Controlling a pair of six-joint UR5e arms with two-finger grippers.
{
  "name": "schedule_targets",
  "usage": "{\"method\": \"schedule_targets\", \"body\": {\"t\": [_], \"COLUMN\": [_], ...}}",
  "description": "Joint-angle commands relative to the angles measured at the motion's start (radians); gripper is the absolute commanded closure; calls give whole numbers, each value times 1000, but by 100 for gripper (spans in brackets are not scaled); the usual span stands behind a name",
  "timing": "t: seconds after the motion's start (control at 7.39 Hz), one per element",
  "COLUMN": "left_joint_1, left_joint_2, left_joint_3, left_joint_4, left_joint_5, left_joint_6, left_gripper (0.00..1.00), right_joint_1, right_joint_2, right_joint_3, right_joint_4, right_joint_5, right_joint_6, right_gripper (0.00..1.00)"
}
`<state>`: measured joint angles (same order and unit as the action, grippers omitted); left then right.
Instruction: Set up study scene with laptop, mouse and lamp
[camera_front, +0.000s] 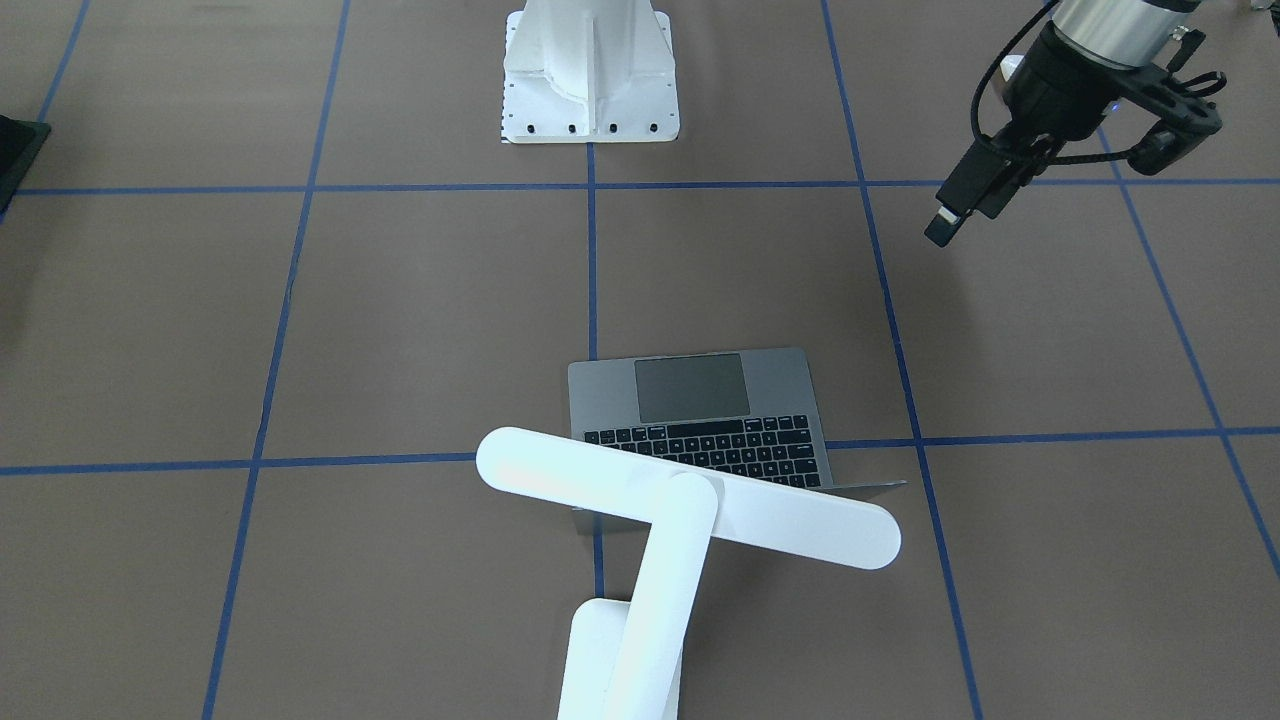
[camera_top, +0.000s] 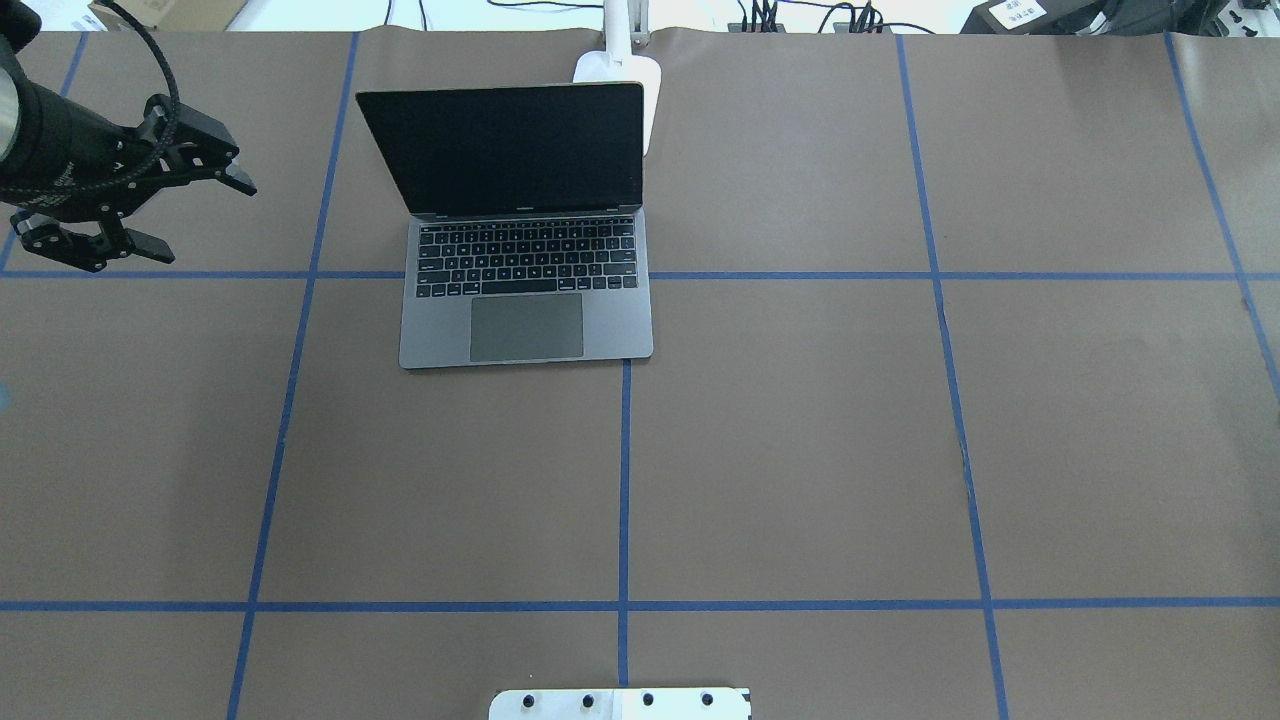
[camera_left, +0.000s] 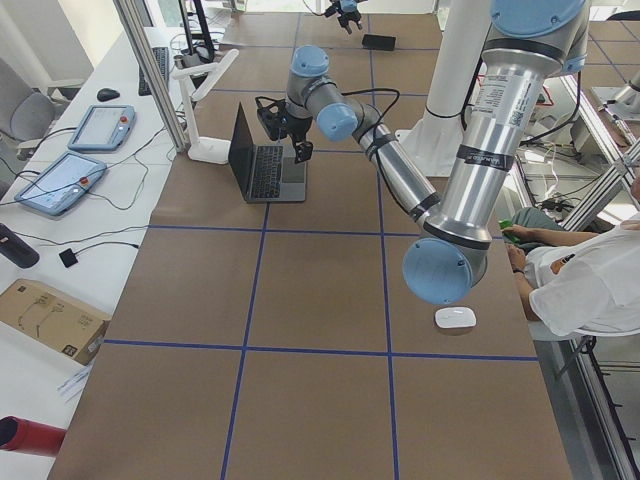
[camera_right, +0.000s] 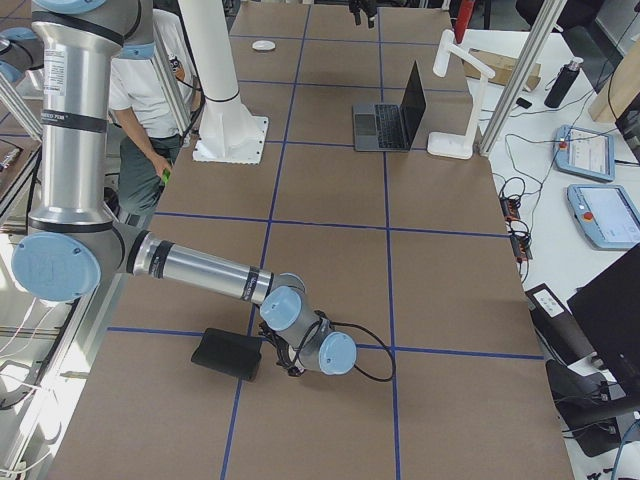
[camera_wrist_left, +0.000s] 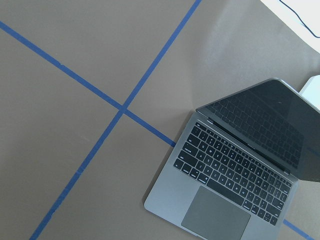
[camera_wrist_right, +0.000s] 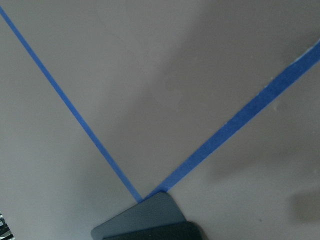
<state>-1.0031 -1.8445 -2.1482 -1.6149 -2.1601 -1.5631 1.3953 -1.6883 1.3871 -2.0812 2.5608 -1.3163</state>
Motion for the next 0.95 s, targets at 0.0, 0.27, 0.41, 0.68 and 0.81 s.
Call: {"method": "schedule_targets", "body": {"t": [0.0, 0.27, 0.41, 0.68, 0.81], "left_joint_1": [0, 0, 0, 0, 0], "left_joint_2": [1, -1, 1, 1, -2], "left_joint_3": [-2, -2, -2, -2, -2], "left_joint_4": [0, 0, 0, 0, 0], "left_joint_5": [0, 0, 2, 2, 2], "left_joint_6": [-2, -2, -2, -5, -6], "left_gripper": [5, 5, 5, 5, 4], "right_joint_1": [-24, -32, -36, -39, -39], "right_joint_2": [-11, -30, -34, -37, -53], "right_joint_3": [0, 1, 3, 9, 9], "right_joint_4": [-2, 3, 7, 10, 39], "right_joint_5": [2, 1, -1, -11, -16], "right_joint_6": [-15, -17, -17, -21, -24], "right_gripper": [6, 6, 6, 6, 6]}}
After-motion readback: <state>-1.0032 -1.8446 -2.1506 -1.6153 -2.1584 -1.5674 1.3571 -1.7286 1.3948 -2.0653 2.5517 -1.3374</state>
